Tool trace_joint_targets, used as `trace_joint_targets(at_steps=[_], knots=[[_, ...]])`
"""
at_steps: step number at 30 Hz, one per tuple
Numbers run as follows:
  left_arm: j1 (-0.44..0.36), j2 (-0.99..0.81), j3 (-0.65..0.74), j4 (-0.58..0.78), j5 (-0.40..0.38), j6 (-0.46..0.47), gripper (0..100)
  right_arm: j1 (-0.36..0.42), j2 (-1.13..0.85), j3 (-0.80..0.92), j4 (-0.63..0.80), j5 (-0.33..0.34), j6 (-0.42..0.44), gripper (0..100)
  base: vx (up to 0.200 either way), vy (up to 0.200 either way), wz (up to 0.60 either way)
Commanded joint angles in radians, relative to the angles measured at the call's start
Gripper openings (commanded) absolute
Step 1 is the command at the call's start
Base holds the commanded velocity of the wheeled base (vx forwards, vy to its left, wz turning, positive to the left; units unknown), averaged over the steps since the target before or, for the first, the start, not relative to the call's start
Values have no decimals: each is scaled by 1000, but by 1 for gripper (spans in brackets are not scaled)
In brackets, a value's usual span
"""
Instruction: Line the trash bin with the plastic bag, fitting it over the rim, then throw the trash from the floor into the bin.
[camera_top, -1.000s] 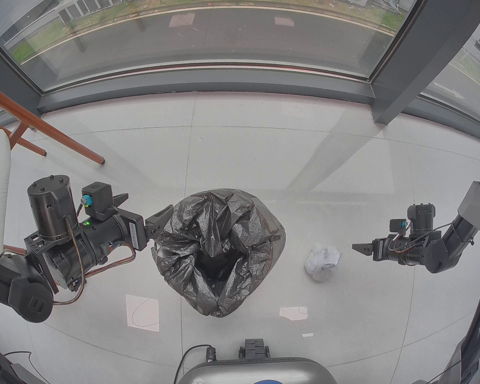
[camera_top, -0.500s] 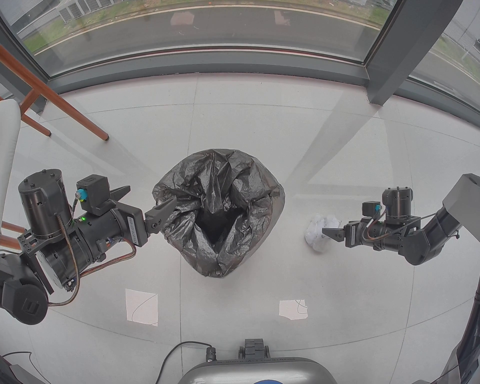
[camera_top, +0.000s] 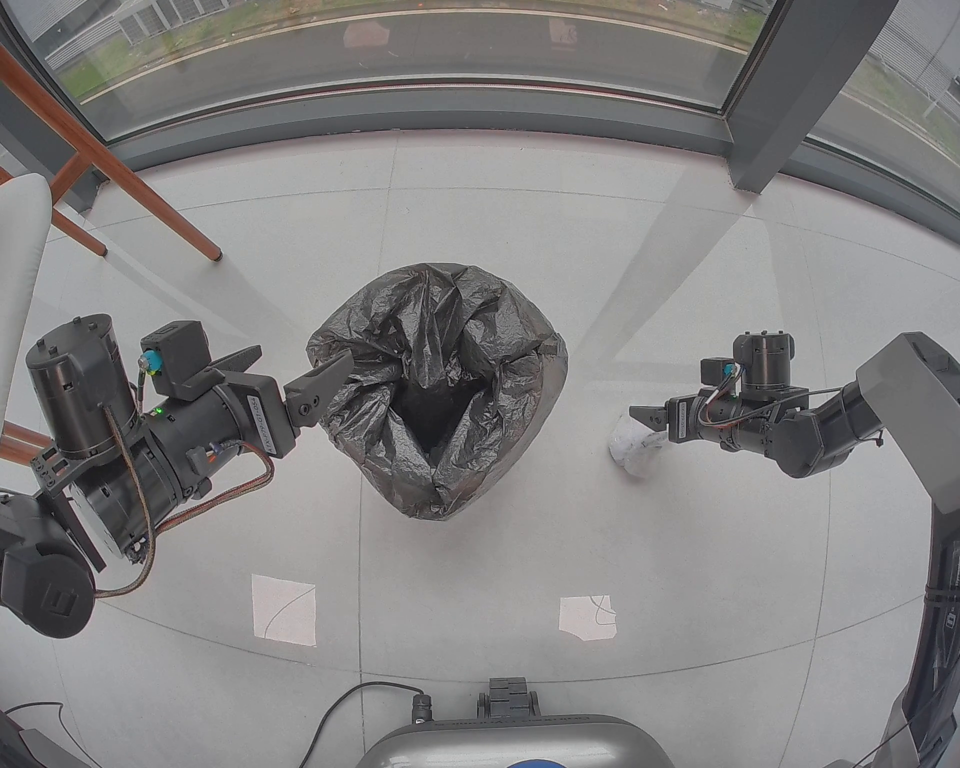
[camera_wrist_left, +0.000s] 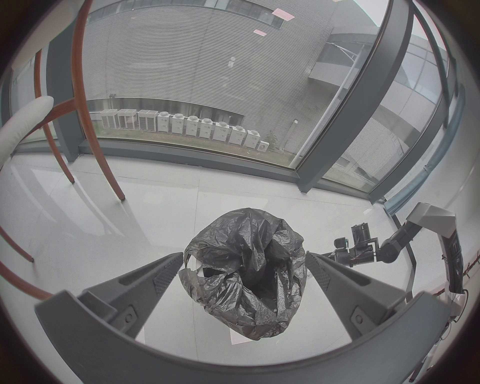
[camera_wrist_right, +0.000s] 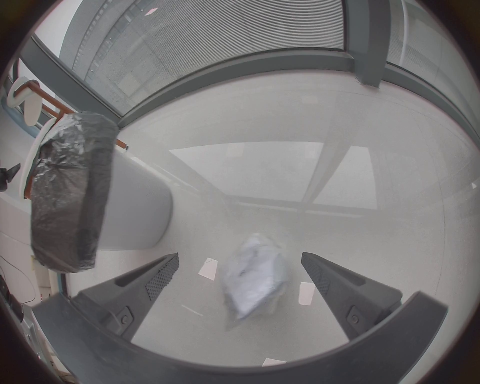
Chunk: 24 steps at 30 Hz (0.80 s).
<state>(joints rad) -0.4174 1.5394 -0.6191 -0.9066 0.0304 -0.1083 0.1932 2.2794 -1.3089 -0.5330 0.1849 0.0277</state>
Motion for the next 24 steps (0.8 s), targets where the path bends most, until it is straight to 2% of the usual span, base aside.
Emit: trace_joint_targets(at_steps=[1, 7, 24], knots=[[-1, 1, -14, -2, -26, 21, 100, -41, 68, -69, 8, -4, -3, 100, 0, 0, 0], [0, 2, -10, -2, -37, 22, 100, -60, 94, -73, 24, -4, -3, 100, 0, 0, 0], [3, 10, -22, -3, -37, 25, 100, -11, 172, -75, 7, -4, -3, 100, 0, 0, 0]])
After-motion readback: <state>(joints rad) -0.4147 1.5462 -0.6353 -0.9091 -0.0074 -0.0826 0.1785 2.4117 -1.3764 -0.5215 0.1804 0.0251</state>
